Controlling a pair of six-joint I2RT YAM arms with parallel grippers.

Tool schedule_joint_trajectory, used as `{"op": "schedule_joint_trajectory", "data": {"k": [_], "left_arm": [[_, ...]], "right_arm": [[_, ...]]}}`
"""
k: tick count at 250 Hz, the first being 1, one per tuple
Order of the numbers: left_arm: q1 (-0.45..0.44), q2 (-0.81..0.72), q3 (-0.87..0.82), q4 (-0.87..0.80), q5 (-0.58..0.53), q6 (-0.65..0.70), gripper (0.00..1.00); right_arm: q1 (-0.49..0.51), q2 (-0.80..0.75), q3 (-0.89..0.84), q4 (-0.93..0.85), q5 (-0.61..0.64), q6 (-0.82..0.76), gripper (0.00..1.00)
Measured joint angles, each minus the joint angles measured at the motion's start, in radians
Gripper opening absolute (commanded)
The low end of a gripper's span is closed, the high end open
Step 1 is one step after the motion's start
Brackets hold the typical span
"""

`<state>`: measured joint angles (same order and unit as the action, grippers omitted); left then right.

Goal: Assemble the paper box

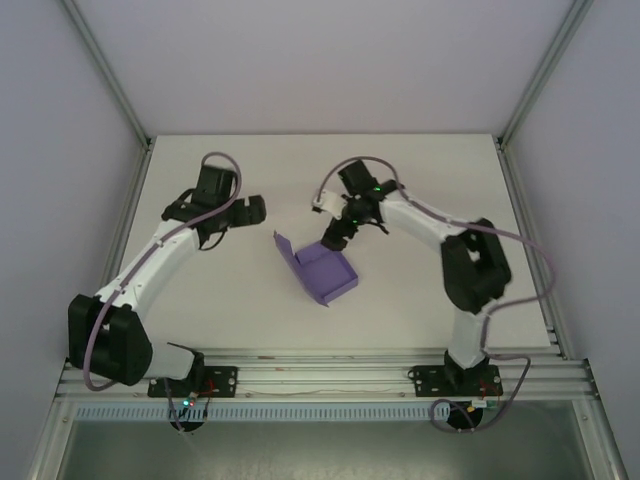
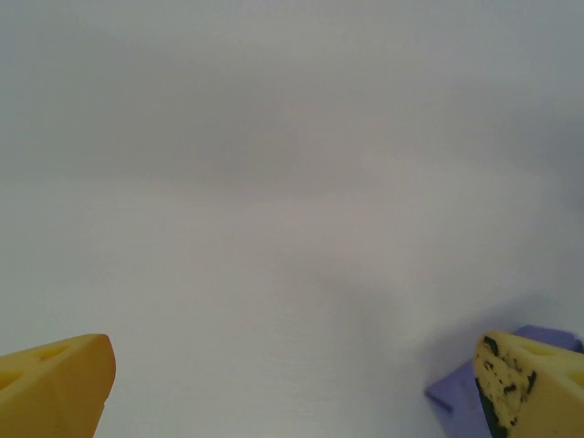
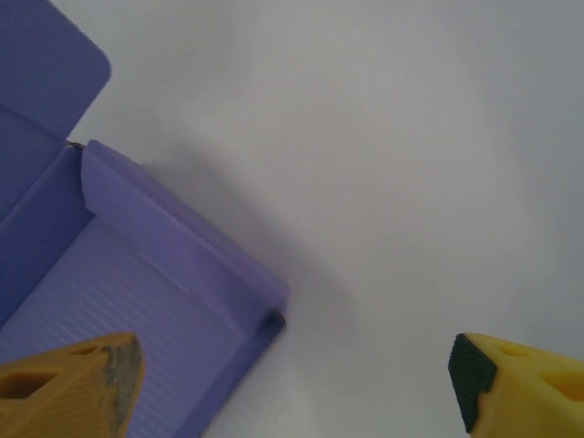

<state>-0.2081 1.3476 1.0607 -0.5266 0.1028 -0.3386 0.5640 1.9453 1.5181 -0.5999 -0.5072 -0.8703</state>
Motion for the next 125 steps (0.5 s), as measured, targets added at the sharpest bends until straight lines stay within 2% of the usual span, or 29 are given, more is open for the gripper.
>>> {"op": "schedule_joint_trajectory", "data": {"k": [23,47,71,92,125], "left_arm": [[0.010,-0.027,-0.077,0.006,0.013,-0.024,1.00],[0.014,-0.052,-0.101,0.014,0.021,-0.032,1.00],[0.014,-0.087,-0.113,0.029,0.021,-0.032,1.00],[0.014,-0.105,-0.118,0.040,0.021,-0.033,1.00],[0.014,-0.106,-0.118,0.048,0.021,-0.038,1.00]], "right_arm": [[0.012,0.120,0.131,-0.104,-0.055,-0.118,0.81],[0.014,0.212,0.247,-0.226,-0.102,-0.219,0.80],[0.017,0.283,0.348,-0.334,-0.129,-0.294,0.70],[0.024,0.322,0.397,-0.381,-0.126,-0.310,0.50],[0.036,0.344,0.405,-0.389,-0.109,-0.302,0.32]]}}
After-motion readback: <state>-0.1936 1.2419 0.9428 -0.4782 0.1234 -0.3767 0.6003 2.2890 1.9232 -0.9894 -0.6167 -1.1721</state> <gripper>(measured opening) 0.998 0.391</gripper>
